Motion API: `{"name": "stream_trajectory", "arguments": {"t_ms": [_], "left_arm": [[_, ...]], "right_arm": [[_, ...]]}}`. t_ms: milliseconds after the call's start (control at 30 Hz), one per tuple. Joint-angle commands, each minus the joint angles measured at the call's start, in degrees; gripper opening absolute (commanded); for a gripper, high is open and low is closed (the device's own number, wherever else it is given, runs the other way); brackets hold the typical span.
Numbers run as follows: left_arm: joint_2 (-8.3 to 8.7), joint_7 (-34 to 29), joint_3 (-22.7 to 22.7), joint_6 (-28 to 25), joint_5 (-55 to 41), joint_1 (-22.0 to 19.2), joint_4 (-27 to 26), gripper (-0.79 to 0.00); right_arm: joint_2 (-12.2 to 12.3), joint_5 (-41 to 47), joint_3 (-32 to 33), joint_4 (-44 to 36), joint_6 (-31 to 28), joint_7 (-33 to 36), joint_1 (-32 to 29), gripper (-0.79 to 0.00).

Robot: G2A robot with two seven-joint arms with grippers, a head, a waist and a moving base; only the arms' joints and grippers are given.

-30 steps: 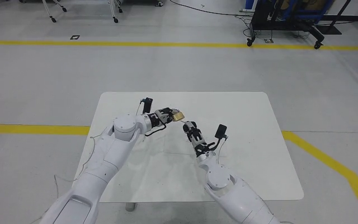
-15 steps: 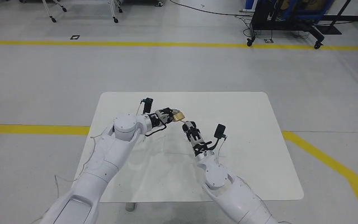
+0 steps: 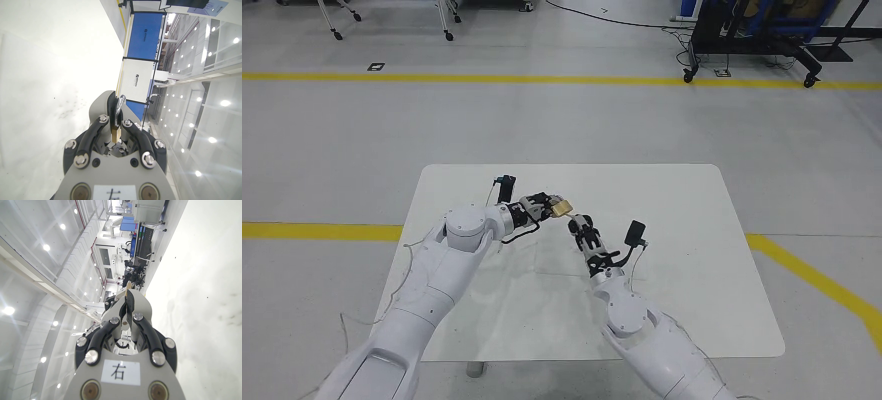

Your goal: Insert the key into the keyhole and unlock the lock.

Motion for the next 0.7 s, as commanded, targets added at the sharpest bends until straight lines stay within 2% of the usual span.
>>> {"name": "stream_trajectory", "arguments": {"t_ms": [0, 467, 667], "left_arm": [[-0.01, -0.2, 0.0, 0.1, 0.1, 0.0, 0.0, -0.785], [-0.19, -1.1, 0.0, 0.7, 0.4, -0.2, 0.3, -0.785], [-0.27, -1.0, -0.3, 0.8, 0.1, -0.3, 0.6, -0.785]], "right_arm": [[-0.2, 0.2, 0.2, 0.2, 0.1, 0.0, 0.1, -0.785], [-1.5, -1.8, 0.1, 1.4, 0.9, 0.0, 0.2, -0.785], [-1.6, -3.4, 0.5, 1.2, -0.6, 2.0, -0.4, -0.785]]}}
